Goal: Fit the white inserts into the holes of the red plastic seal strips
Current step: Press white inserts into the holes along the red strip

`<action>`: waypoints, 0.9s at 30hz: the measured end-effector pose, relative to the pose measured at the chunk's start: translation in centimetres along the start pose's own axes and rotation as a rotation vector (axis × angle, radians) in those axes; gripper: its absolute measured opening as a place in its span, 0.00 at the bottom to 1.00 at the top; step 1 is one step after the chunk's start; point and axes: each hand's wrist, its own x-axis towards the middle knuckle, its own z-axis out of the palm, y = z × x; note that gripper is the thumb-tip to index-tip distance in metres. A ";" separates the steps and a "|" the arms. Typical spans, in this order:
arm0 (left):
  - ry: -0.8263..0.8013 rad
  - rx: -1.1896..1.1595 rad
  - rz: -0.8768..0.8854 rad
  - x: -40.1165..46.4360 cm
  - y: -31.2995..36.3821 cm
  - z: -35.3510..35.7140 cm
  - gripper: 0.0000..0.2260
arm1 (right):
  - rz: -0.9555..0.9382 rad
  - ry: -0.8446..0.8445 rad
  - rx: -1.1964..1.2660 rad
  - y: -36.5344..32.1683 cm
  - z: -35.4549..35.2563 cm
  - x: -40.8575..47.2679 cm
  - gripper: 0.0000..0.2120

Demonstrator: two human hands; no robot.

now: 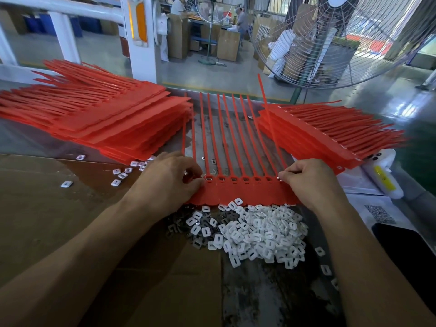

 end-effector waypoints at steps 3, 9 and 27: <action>-0.001 0.000 -0.001 0.0 -0.1 0.0 0.10 | 0.022 0.031 0.004 0.0 0.3 0.0 0.06; -0.004 -0.004 -0.007 0.0 -0.1 0.1 0.10 | 0.057 0.036 0.040 0.0 0.3 0.0 0.04; 0.004 -0.024 -0.012 0.1 -0.2 0.2 0.10 | -0.066 0.108 0.097 -0.9 -0.6 -0.6 0.07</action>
